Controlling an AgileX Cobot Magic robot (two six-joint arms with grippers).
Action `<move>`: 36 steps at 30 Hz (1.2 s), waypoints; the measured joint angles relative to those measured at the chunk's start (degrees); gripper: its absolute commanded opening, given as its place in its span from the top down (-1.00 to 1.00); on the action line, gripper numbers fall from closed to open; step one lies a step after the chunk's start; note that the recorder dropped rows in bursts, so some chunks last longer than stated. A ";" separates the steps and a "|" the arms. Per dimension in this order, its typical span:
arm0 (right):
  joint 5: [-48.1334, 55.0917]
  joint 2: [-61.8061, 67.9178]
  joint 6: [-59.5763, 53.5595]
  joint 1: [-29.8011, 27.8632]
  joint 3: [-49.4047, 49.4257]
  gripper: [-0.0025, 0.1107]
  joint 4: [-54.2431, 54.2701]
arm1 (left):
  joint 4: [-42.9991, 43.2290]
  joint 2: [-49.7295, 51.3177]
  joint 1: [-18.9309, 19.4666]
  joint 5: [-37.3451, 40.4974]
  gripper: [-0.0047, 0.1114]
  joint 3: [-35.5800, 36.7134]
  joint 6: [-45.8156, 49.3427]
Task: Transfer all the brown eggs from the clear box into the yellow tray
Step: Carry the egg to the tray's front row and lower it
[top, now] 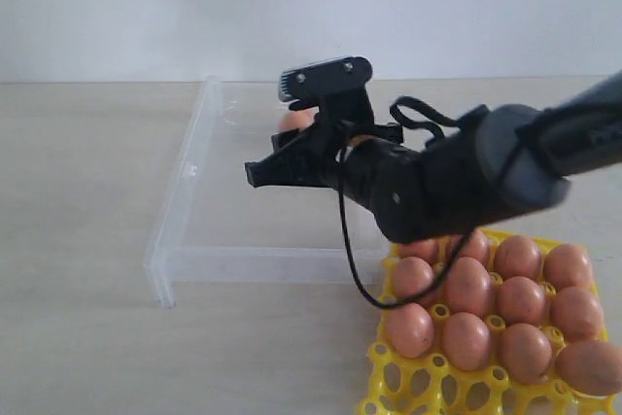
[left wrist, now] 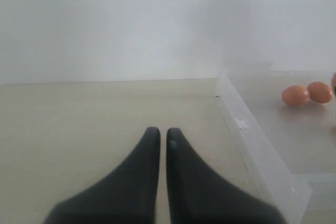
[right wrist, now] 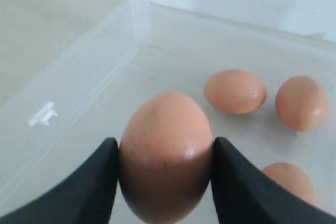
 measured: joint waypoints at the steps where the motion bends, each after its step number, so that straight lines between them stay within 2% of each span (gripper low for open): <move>1: -2.61 -1.73 0.00 1.01 2.78 0.96 0.55 | 0.00 0.00 0.00 0.00 0.85 0.00 0.00; 4: -9.98 -8.72 0.00 4.23 12.54 0.96 1.70 | 0.00 0.00 0.00 0.00 0.85 0.00 0.00; 9: -15.26 -20.13 -0.99 11.62 26.07 0.96 5.40 | 0.00 0.00 0.00 0.00 0.85 0.00 0.00; 12: -17.22 -26.64 -6.45 18.32 31.47 0.96 15.36 | 0.00 0.00 0.00 0.00 0.85 0.00 0.00; 17: -17.90 -35.24 -23.31 29.95 36.09 0.96 36.36 | 0.00 0.00 0.00 0.00 0.85 0.00 0.00; 21: -14.41 -35.87 -27.65 36.51 38.80 0.96 44.26 | 0.00 0.00 0.00 0.00 0.85 0.00 0.00; 24: -15.52 -33.45 -23.84 37.85 42.77 0.96 47.21 | 0.00 0.00 0.00 0.00 0.85 0.00 0.00; 29: -18.59 -30.97 -18.48 37.96 45.72 0.96 45.38 | 0.00 0.00 0.00 0.00 0.85 0.00 0.00; 36: -13.05 -30.60 -16.23 37.96 45.72 0.96 41.87 | 0.00 0.00 0.00 0.00 0.85 0.00 0.00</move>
